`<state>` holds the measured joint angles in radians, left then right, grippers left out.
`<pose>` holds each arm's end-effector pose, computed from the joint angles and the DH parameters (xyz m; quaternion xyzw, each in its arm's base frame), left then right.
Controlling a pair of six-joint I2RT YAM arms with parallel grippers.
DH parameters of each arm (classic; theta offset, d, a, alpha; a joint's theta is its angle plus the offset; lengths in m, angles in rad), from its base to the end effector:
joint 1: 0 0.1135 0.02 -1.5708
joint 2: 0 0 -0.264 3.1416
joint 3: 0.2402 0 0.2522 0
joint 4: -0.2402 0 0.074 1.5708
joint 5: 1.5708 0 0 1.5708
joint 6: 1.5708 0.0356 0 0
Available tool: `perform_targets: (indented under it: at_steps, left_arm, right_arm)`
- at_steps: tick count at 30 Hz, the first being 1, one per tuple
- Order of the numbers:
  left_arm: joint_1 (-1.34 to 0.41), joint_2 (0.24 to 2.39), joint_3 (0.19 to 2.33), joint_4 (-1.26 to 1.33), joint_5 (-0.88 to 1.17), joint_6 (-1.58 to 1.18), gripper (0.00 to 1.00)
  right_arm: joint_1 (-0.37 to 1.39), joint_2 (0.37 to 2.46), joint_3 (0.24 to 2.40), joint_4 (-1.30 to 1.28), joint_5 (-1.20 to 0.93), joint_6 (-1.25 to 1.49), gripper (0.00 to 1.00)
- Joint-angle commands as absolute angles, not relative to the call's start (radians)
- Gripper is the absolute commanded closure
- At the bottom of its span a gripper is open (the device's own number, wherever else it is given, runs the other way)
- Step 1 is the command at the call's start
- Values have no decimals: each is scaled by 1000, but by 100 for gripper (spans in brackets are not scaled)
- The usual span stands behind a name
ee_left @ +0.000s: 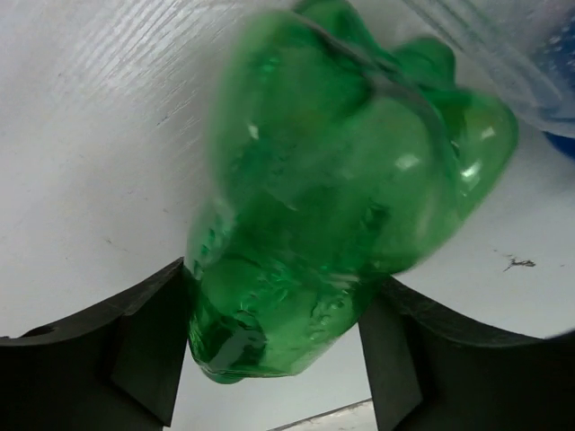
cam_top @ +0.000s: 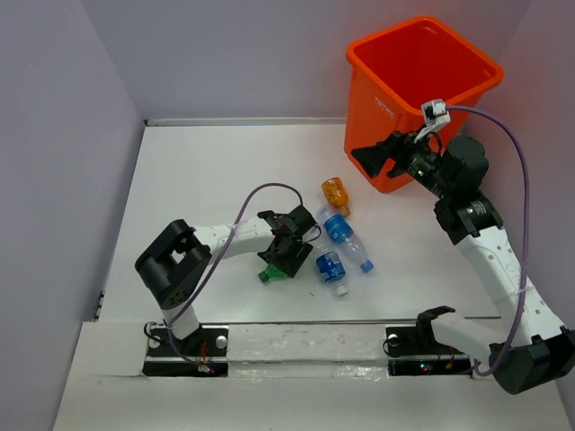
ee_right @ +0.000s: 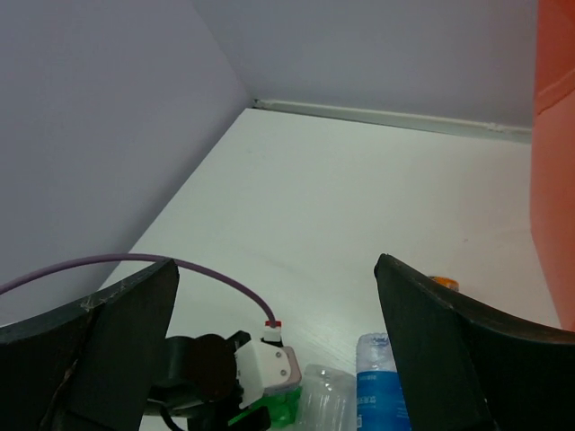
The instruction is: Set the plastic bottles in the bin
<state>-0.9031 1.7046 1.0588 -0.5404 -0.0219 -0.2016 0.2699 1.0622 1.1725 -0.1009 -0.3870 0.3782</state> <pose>0.2037 -0.2571 0.1740 0.3353 0.9225 -0.0911 0.1683 0.2232 0.0757 0.4317 -0.0990 0.6970 0.3503 0.6178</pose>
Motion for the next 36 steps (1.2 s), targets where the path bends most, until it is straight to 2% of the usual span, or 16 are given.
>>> perform_targets:
  at_steps: [1,4,6,13,20,28,36]
  left_arm:
    - [-908,1689,1032,-566,-31,-218,33]
    - [-908,1658,1017,-569,-41,-241,44]
    - [-910,1617,1017,-578,-41,-245,48]
    - [-910,1372,1034,-603,-55,-320,48]
    - [-910,1162,1006,-369,-51,-362,51]
    - [-910,1140,969,-207,38,-364,51]
    - [-910,1118,968,-135,98,-350,51]
  right_arm:
    - [310,1025,1126,-18,-436,405,4]
    - [321,1003,1098,-15,-433,413,4]
    - [331,993,1088,-14,-437,422,4]
    - [380,959,996,30,-471,457,4]
    - [437,948,858,199,-491,578,3]
    - [596,1029,844,215,-431,568,0]
    - [649,1101,850,213,-362,554,0]
